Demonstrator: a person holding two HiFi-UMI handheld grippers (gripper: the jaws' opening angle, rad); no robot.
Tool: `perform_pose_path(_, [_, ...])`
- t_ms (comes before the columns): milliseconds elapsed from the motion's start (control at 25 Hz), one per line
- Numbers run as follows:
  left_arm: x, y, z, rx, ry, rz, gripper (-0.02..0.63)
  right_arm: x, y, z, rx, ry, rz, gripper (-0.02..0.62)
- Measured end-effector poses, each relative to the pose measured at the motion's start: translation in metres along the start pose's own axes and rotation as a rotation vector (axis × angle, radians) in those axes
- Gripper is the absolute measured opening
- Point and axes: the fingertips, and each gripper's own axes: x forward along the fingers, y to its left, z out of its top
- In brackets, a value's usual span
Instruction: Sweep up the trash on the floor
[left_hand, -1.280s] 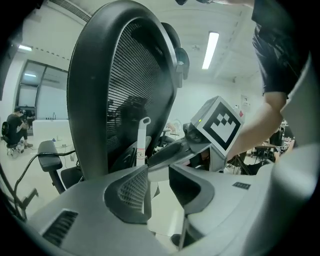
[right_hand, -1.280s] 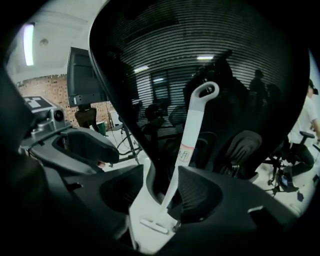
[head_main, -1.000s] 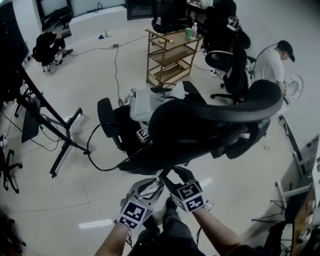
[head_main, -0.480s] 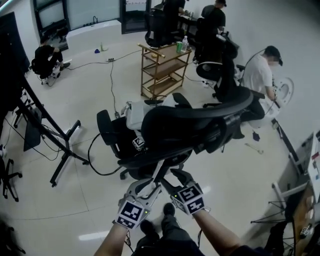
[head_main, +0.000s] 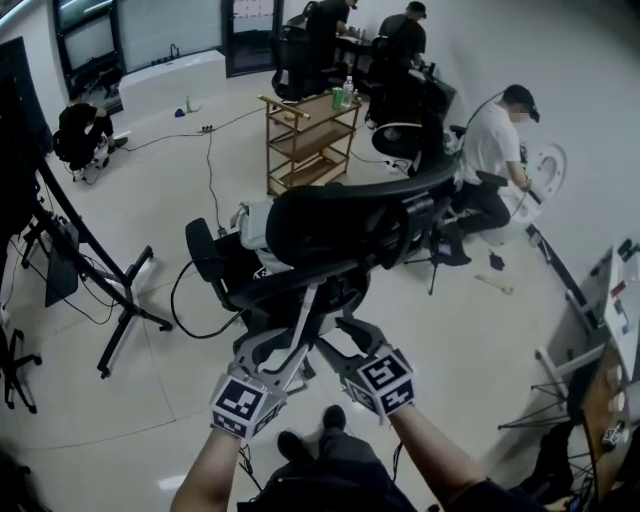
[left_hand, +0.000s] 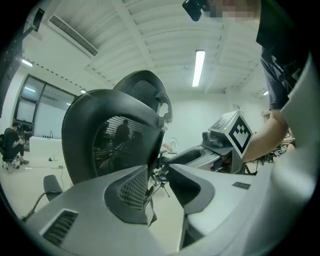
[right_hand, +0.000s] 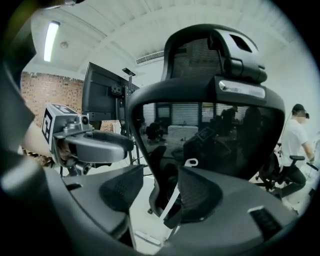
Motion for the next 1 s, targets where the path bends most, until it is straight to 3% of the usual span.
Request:
perform_pose_path(200, [0.013,-0.023,0.045,0.003,-0.072,-0.067,0.130,-0.031,-0.008,0.019,-0.007,-0.051,-0.015,0.218])
perform_pose_path(400, [0.033,-0.058,0.078,0.065,-0.090,-0.139,0.130,-0.068,-0.028,0.031,0.012,-0.105,-0.044,0.218])
perform_pose_path(640, [0.055,-0.113,0.097,0.127,-0.100,-0.175,0.130,-0.128,-0.039,0.024,0.007,-0.130,-0.073,0.218])
perform_pose_path(1000, [0.061,-0.194,0.115,0.147,-0.111,-0.207,0.130,-0.215,-0.052,0.006,-0.041,-0.139,-0.122,0.217])
